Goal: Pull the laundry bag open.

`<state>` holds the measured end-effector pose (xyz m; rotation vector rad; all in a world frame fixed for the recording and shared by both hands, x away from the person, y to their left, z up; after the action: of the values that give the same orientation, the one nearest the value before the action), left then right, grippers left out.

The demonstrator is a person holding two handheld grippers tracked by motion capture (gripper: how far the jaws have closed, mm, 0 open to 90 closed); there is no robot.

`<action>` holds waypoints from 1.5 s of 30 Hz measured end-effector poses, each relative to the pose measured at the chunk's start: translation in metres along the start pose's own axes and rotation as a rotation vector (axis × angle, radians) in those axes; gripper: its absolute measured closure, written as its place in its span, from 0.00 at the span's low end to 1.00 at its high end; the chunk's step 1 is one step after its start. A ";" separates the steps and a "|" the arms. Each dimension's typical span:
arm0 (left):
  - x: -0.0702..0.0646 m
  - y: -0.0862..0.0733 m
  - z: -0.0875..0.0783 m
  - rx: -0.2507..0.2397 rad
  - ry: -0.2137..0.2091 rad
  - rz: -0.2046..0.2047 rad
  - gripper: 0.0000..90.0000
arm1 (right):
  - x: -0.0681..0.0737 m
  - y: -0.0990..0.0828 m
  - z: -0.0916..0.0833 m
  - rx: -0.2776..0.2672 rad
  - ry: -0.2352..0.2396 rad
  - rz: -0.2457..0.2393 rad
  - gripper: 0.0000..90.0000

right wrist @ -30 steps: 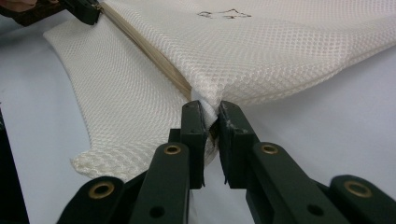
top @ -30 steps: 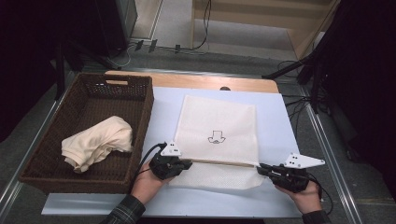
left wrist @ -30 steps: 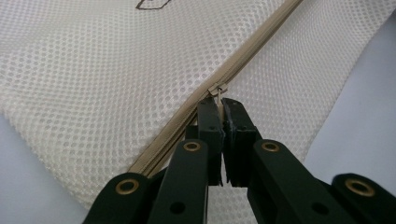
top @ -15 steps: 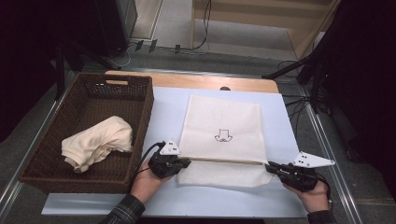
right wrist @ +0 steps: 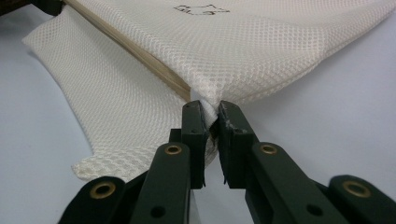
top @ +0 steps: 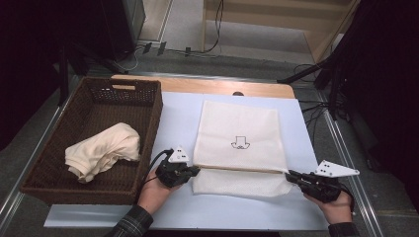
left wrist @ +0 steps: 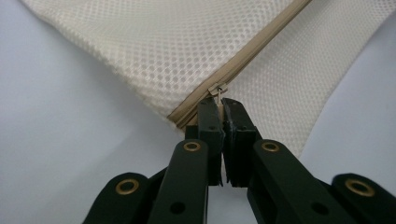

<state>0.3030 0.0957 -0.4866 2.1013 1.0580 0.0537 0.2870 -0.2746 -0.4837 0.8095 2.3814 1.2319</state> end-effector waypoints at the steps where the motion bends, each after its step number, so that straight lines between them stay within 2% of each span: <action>1: 0.000 0.000 0.000 0.001 0.005 -0.001 0.97 | 0.000 0.000 0.000 0.000 0.000 0.000 0.92; 4: 0.003 -0.001 0.002 0.013 0.038 0.000 0.97 | -0.002 -0.003 0.000 0.013 -0.012 -0.005 0.92; 12: 0.002 0.001 0.006 0.015 0.029 -0.001 0.97 | -0.006 -0.005 0.000 0.025 -0.028 0.003 0.92; 19: 0.002 0.014 0.017 0.011 0.019 -0.016 0.97 | -0.014 -0.009 -0.003 0.025 -0.064 0.022 0.92; 20: 0.003 0.016 0.021 0.029 0.028 -0.009 0.97 | -0.016 -0.010 -0.003 0.034 -0.070 0.029 0.91; 26: 0.005 0.028 0.024 0.024 0.022 -0.006 0.97 | -0.024 -0.011 0.000 0.040 -0.089 0.031 0.91; 32: 0.012 0.042 0.032 0.014 0.036 -0.009 0.97 | -0.035 -0.013 0.007 0.050 -0.102 0.062 0.91; 37: 0.020 0.053 0.037 -0.014 0.044 -0.018 0.97 | -0.041 -0.013 0.014 0.053 -0.099 0.077 0.90; 40: 0.027 0.057 0.040 -0.013 0.050 -0.024 0.97 | -0.043 -0.015 0.020 0.058 -0.093 0.084 0.90; 45: 0.036 0.057 0.047 0.003 0.085 -0.022 0.96 | -0.045 -0.018 0.032 0.083 -0.085 0.071 0.88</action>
<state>0.3815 0.0716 -0.4932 2.1056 1.1313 0.1323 0.3335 -0.2907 -0.5147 0.9600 2.3668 1.1080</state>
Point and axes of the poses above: each handheld gripper's, and its own axes: z roughly forward along the jaws, y roughly out of its top, x roughly to its left, the point moved 6 cm from there along z, roughly forward along the jaws, and after that the axes turned 12 degrees about -z, right-handed, at the moved point
